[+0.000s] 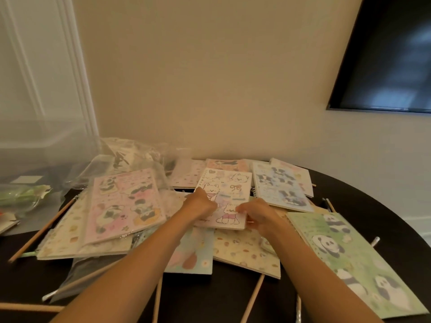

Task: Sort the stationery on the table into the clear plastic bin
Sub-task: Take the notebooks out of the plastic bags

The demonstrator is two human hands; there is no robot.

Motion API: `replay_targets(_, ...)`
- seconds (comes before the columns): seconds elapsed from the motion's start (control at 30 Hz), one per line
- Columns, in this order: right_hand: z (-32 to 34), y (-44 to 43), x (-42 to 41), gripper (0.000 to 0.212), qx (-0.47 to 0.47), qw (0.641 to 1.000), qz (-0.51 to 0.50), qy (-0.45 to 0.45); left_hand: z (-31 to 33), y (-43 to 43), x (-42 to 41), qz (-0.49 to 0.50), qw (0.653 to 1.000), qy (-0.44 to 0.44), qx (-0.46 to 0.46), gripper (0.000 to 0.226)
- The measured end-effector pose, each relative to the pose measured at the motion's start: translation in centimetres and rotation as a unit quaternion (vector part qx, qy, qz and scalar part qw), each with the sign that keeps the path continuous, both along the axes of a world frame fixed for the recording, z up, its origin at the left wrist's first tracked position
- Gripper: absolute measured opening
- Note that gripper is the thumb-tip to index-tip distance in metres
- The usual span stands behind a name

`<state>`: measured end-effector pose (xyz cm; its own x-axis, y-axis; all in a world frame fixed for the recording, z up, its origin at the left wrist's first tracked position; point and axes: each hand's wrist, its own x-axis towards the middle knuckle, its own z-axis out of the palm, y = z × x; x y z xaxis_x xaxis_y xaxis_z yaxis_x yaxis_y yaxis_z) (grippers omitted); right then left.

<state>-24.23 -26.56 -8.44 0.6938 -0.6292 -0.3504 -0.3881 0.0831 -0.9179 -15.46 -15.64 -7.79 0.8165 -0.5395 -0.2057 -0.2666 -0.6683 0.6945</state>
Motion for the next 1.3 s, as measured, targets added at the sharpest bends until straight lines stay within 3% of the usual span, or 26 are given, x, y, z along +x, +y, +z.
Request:
replay_targets(0.2, 0.9, 0.5, 1.0, 0.025, -0.153, 0.983, -0.069, -0.080, 0.9, 0.9, -0.1, 0.070, 0.977, 0.051, -0.194, 0.039)
replay_targets(0.33, 2.8, 0.4, 0.0, 0.031, -0.174, 0.963, -0.137, -0.151, 2.4, 1.8, -0.8, 0.097, 0.965, 0.010, -0.243, 0.011)
replay_targets(0.47, 4.2, 2.1, -1.4, 0.024, -0.118, 0.943, -0.185, -0.250, 4.2, 3.1, -2.2, 0.099, 0.954, -0.056, -0.276, 0.029)
replay_targets(0.63, 5.2, 5.0, -1.5, 0.008, 0.006, 0.932, -0.174, -0.317, 4.7, 6.1, -4.2, 0.065, 0.960, 0.050, -0.266, 0.050)
replay_targets(0.7, 5.3, 6.6, -1.6, 0.007, 0.073, 0.925, -0.133, -0.349, 4.3, 7.1, -5.2, 0.056, 0.952, 0.093, -0.287, 0.045)
replay_targets(0.8, 5.1, 8.8, -1.8, 0.011, 0.148, 0.910, -0.060, -0.382, 4.0, 8.5, -5.2, 0.095, 0.908, 0.116, -0.390, 0.027)
replay_targets(0.9, 4.5, 9.1, -2.1, 0.032, 0.229, 0.884, -0.006, -0.407, 4.7, 10.6, -4.1, 0.139, 0.880, 0.100, -0.444, 0.013)
replay_targets(1.03, 3.9, 7.9, -2.8, 0.019, 0.330, 0.855, -0.022, -0.400, 5.1, 13.8, -2.3, 0.159, 0.885, 0.100, -0.427, 0.020)
replay_targets(1.17, 3.6, 7.2, -3.1, 0.029, 0.297, 0.894, -0.014, -0.335, 4.4, 16.3, -0.5, 0.155, 0.917, 0.087, -0.357, 0.028)
replay_targets(1.3, 4.2, 7.8, -3.8, 0.017, 0.153, 0.965, 0.072, -0.200, 4.2, 17.0, -0.1, 0.116, 0.939, 0.056, -0.318, 0.024)
